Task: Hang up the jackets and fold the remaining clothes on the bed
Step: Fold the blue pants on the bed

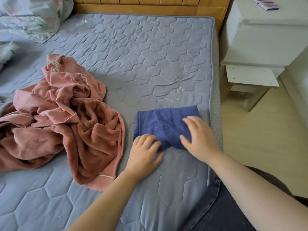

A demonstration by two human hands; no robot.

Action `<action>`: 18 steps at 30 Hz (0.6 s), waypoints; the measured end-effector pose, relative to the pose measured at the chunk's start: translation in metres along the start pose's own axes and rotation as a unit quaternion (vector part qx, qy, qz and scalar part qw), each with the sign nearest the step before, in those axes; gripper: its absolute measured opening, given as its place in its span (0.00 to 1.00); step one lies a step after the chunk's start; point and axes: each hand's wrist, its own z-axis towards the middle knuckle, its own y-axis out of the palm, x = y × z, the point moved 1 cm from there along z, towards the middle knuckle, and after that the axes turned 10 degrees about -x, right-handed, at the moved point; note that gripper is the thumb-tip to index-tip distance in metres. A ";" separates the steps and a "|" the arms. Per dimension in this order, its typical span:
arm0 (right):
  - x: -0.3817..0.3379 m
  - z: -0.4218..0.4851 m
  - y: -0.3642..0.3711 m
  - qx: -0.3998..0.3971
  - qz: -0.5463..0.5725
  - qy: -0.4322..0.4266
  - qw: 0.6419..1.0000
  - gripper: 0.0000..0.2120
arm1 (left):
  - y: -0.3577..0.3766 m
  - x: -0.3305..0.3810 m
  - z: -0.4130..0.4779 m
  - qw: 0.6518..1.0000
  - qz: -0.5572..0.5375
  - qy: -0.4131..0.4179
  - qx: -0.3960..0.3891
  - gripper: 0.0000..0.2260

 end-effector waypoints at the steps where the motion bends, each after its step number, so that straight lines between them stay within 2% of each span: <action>1: -0.003 -0.002 0.007 -0.057 -0.018 -0.035 0.998 0.30 | 0.004 -0.001 0.000 1.000 0.018 0.004 -0.017 0.08; 3: -0.007 -0.007 0.021 -0.180 -0.076 -0.044 0.980 0.36 | 0.010 -0.009 0.001 0.998 0.050 -0.013 -0.043 0.06; 4: -0.005 -0.009 0.026 -0.213 -0.099 -0.032 0.971 0.37 | 0.013 -0.017 0.001 0.997 0.066 -0.015 -0.048 0.06; 6: 0.001 -0.008 0.028 -0.224 -0.132 -0.015 0.965 0.35 | 0.015 -0.031 -0.002 0.995 0.089 0.007 -0.050 0.03; 10: 0.006 0.000 0.013 -0.252 -0.189 0.017 0.949 0.32 | 0.001 -0.047 -0.003 0.994 0.092 0.053 -0.031 0.09; 13: 0.006 -0.002 0.012 -0.268 -0.209 0.001 0.940 0.31 | -0.004 -0.055 0.000 0.992 0.108 0.055 -0.048 0.09; 16: 0.009 -0.008 0.016 -0.277 -0.203 0.006 0.939 0.36 | -0.005 -0.045 -0.003 0.989 0.100 0.040 -0.103 0.05; 18: 0.010 -0.007 0.015 -0.261 -0.193 0.021 0.946 0.42 | -0.005 -0.030 -0.005 0.986 0.093 0.031 -0.137 0.13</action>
